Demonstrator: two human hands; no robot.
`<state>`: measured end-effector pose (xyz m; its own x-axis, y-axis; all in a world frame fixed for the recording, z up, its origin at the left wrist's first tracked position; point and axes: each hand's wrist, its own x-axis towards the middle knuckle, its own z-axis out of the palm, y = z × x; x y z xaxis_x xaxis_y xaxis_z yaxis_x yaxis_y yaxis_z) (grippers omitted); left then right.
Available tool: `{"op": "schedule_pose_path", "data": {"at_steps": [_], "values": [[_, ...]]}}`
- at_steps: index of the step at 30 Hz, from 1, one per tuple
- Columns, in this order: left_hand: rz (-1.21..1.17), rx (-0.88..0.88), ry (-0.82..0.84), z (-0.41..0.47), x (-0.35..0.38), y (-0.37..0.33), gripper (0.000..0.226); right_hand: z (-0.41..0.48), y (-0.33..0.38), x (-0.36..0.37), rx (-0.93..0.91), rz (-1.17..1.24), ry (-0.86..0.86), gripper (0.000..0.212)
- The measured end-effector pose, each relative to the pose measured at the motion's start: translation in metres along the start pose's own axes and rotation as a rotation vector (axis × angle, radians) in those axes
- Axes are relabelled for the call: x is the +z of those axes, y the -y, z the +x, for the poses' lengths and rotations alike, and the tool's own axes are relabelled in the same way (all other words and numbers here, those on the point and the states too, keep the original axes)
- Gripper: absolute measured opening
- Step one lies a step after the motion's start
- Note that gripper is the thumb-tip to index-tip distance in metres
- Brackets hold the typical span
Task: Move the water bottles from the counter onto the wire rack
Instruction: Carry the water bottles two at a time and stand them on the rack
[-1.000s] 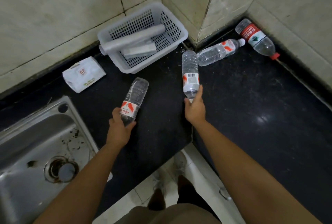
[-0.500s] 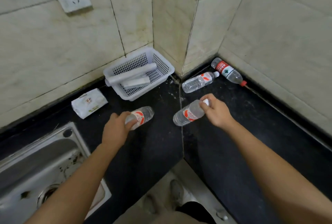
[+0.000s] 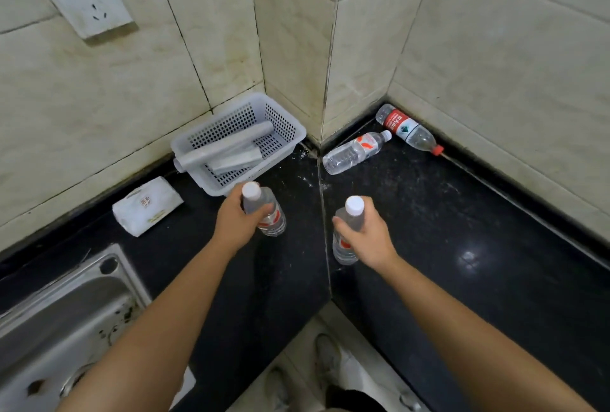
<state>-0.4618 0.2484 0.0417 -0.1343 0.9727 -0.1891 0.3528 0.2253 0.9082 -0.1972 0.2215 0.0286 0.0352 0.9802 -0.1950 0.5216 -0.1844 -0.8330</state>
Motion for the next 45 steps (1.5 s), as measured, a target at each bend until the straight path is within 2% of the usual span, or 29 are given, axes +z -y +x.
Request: {"op": "schedule_pose_path", "data": {"at_steps": [4,7,11,14,16,19,22,23,25,27,28,32,36,40,45], "values": [[-0.008,-0.077,0.164,0.023,0.025,-0.001,0.052,0.001,-0.012,0.003,-0.005,0.029,0.003,0.048],[-0.047,-0.192,0.217,0.021,0.047,0.002,0.056,0.005,-0.019,0.004,-0.009,0.068,0.010,0.051],[-0.023,-0.171,0.247,0.016,0.069,-0.002,0.057,0.012,-0.025,-0.001,0.077,0.200,-0.073,0.051],[0.019,-0.184,0.299,0.019,0.067,-0.014,0.058,0.014,-0.021,-0.015,0.140,0.189,-0.129,0.049],[-0.060,-0.232,0.338,0.019,0.060,-0.024,0.069,0.009,-0.013,-0.026,0.120,0.162,-0.168,0.049],[-0.193,-0.257,0.446,0.011,0.052,-0.046,0.084,-0.006,0.003,-0.046,0.108,0.207,-0.288,0.036],[-0.157,-0.150,0.521,-0.010,0.058,-0.074,0.097,-0.028,0.016,-0.072,0.116,0.297,-0.456,0.038],[-0.138,-0.104,0.522,-0.019,0.061,-0.083,0.092,-0.039,0.018,-0.079,0.114,0.320,-0.493,0.046],[-0.130,-0.004,0.509,-0.040,0.070,-0.099,0.066,-0.068,0.018,-0.089,0.125,0.369,-0.565,0.066],[-0.126,0.073,0.489,-0.058,0.083,-0.104,0.047,-0.104,0.011,-0.097,0.125,0.390,-0.645,0.071],[-0.139,0.098,0.490,-0.068,0.090,-0.106,0.047,-0.123,0.007,-0.101,0.129,0.385,-0.671,0.070],[-0.129,0.199,0.569,-0.120,0.129,-0.118,0.076,-0.210,-0.014,-0.117,0.192,0.426,-0.760,0.077],[-0.132,0.276,0.772,-0.193,0.180,-0.140,0.074,-0.302,-0.028,-0.139,0.244,0.544,-0.847,0.068],[-0.023,0.439,0.972,-0.277,0.231,-0.157,0.064,-0.393,-0.041,-0.161,0.292,0.621,-1.013,0.051],[-0.011,0.659,1.102,-0.398,0.286,-0.169,0.057,-0.510,-0.073,-0.195,0.288,0.548,-1.230,0.058]]}}
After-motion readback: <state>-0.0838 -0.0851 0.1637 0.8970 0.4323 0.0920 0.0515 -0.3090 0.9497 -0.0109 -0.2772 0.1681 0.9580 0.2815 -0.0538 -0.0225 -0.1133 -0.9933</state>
